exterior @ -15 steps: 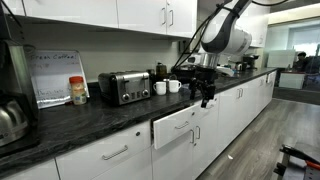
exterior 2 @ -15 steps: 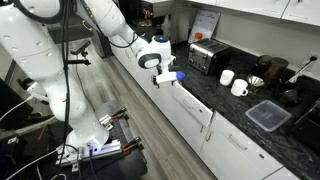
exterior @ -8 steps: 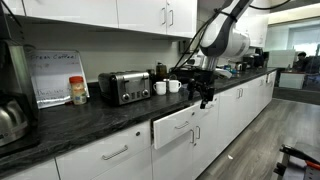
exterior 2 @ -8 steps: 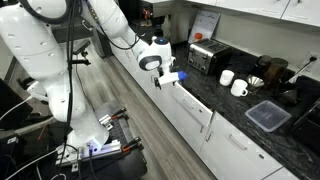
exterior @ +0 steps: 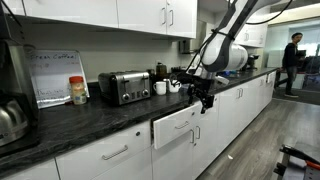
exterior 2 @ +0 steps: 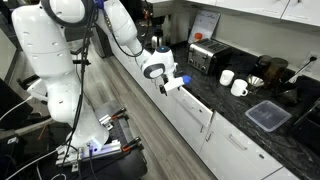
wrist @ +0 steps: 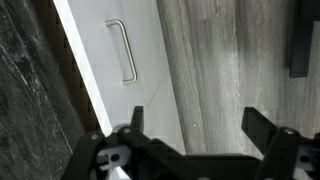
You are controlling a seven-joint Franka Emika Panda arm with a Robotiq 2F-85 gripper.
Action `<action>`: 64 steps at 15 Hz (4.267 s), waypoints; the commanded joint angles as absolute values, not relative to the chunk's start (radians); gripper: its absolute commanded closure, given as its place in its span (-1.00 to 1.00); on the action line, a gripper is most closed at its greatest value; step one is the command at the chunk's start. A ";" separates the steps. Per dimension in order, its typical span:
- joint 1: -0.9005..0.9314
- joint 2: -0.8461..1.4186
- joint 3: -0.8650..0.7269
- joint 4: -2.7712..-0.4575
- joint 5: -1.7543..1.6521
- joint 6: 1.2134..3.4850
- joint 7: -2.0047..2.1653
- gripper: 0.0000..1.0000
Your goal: Open the third drawer from the right
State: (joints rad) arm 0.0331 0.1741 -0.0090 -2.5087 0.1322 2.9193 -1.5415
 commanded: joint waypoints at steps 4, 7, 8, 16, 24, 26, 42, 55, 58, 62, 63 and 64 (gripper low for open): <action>-0.040 0.317 0.012 -2.438 -0.074 3.059 -1.494 -1.00; -0.041 0.358 -0.003 -2.415 -0.160 3.097 -1.440 -1.00; -0.031 0.368 -0.019 -2.406 -0.189 3.108 -1.415 -1.00; -0.004 0.448 -0.109 -2.336 -0.338 3.194 -1.284 -1.00; -0.014 0.524 -0.123 -2.269 -0.384 3.237 -1.237 -1.00; -0.016 0.544 -0.120 -2.256 -0.386 3.248 -1.237 -1.00; -0.029 0.653 -0.097 -2.177 -0.408 3.308 -1.244 -1.00; -0.040 0.682 -0.056 -2.187 -0.444 3.370 -1.251 -1.00; -0.047 0.691 -0.045 -2.194 -0.455 3.379 -1.252 -1.00; -0.069 0.681 -0.014 -2.226 -0.478 3.339 -1.248 -1.00; -0.079 0.671 -0.001 -2.242 -0.482 3.323 -1.246 -1.00; -0.089 0.662 0.009 -2.254 -0.485 3.311 -1.245 -1.00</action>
